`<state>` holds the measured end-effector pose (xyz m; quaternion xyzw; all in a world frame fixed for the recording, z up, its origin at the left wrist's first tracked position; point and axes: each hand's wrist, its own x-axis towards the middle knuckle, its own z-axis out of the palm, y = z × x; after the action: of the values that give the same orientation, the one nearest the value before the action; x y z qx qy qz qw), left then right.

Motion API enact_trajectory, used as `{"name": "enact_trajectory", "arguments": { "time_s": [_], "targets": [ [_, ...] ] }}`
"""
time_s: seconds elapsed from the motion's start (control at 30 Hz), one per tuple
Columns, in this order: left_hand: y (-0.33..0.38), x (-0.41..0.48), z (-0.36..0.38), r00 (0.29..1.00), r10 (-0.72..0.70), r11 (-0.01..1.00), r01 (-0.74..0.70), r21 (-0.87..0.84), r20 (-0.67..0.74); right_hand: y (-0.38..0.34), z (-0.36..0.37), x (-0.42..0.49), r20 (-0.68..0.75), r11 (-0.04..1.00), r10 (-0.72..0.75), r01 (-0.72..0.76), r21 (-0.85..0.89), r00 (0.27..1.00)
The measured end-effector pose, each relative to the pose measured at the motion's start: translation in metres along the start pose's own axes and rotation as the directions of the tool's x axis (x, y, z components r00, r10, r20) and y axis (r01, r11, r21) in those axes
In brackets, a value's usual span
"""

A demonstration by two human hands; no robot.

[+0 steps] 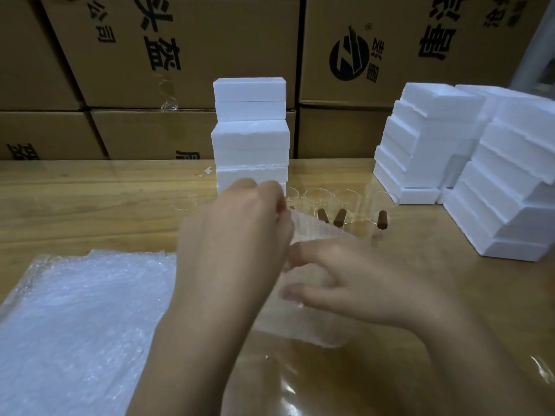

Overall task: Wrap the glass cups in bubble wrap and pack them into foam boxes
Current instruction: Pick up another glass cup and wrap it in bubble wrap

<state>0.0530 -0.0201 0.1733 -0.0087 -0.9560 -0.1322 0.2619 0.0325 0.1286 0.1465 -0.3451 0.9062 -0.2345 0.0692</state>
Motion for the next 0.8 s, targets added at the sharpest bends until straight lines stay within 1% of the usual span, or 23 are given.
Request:
{"name": "enact_trajectory", "arguments": {
  "time_s": [0.03, 0.07, 0.13, 0.17, 0.2, 0.23, 0.27, 0.3, 0.33, 0.37, 0.4, 0.43, 0.47, 0.57, 0.63, 0.73, 0.8],
  "targets": [
    [-0.007, 0.004, 0.001, 0.998, -0.021, 1.000, 0.021, -0.006, -0.062, 0.001, -0.006, -0.005, -0.072, 0.989, -0.031, 0.041, 0.139, 0.997],
    [-0.012, 0.005, 0.003, 0.996, -0.034, 0.999, 0.033, -0.015, -0.081, 0.003, -0.013, -0.008, -0.157, 0.961, -0.048, 0.088, 0.261, 0.986],
    [-0.021, 0.008, 0.007, 0.993, -0.052, 0.998, 0.050, -0.025, -0.102, 0.011, -0.024, -0.014, -0.361, 0.887, -0.025, 0.187, 0.422, 0.932],
    [-0.025, 0.008, 0.009, 0.993, -0.062, 0.998, 0.061, -0.013, -0.099, 0.017, -0.028, -0.015, -0.459, 0.866, 0.014, 0.219, 0.449, 0.888],
    [-0.028, 0.010, 0.010, 0.992, -0.072, 0.997, 0.071, -0.011, -0.106, 0.025, -0.030, -0.015, -0.532, 0.863, 0.077, 0.210, 0.459, 0.843],
    [-0.030, 0.011, 0.010, 0.989, -0.080, 0.997, 0.078, -0.021, -0.121, 0.034, -0.032, -0.014, -0.563, 0.882, 0.148, 0.148, 0.446, 0.813],
    [-0.031, 0.013, 0.010, 0.988, -0.085, 0.996, 0.081, -0.037, -0.130, 0.043, -0.032, -0.014, -0.550, 0.907, 0.227, 0.031, 0.420, 0.804],
    [-0.031, 0.013, 0.011, 0.989, -0.078, 0.996, 0.072, -0.055, -0.127, 0.054, -0.031, -0.013, -0.489, 0.929, 0.295, -0.126, 0.349, 0.821],
    [-0.031, 0.013, 0.011, 0.990, -0.063, 0.995, 0.053, -0.080, -0.127, 0.064, -0.029, -0.012, -0.384, 0.926, 0.369, -0.298, 0.233, 0.847],
    [-0.031, 0.014, 0.012, 0.993, -0.029, 0.994, 0.016, -0.105, -0.118, 0.073, -0.025, -0.012, -0.269, 0.896, 0.442, -0.436, 0.087, 0.856],
    [-0.030, 0.014, 0.012, 0.994, 0.013, 0.992, -0.027, -0.127, -0.109, 0.080, -0.019, -0.009, -0.168, 0.856, 0.502, -0.515, -0.039, 0.848],
    [-0.030, 0.015, 0.012, 0.994, 0.051, 0.987, -0.065, -0.144, -0.098, 0.085, -0.013, -0.006, -0.088, 0.833, 0.534, -0.541, -0.112, 0.841],
    [-0.030, 0.015, 0.012, 0.994, 0.075, 0.985, -0.087, -0.149, -0.083, 0.088, -0.007, -0.002, -0.025, 0.829, 0.548, -0.547, -0.120, 0.836],
    [-0.032, 0.015, 0.014, 0.993, 0.110, 0.985, -0.113, -0.130, -0.030, 0.091, 0.009, 0.011, 0.074, 0.867, 0.497, -0.492, -0.080, 0.864],
    [-0.033, 0.015, 0.016, 0.993, 0.117, 0.989, -0.117, -0.095, -0.007, 0.094, 0.019, 0.018, 0.132, 0.883, 0.469, -0.459, -0.100, 0.873],
    [-0.034, 0.016, 0.019, 0.995, 0.100, 0.993, -0.099, -0.058, 0.014, 0.097, 0.026, 0.021, 0.200, 0.857, 0.510, -0.474, -0.202, 0.837],
    [-0.035, 0.017, 0.021, 0.996, 0.089, 0.995, -0.089, -0.053, 0.011, 0.096, 0.026, 0.020, 0.260, 0.841, 0.537, -0.490, -0.228, 0.802]
  ]
}}
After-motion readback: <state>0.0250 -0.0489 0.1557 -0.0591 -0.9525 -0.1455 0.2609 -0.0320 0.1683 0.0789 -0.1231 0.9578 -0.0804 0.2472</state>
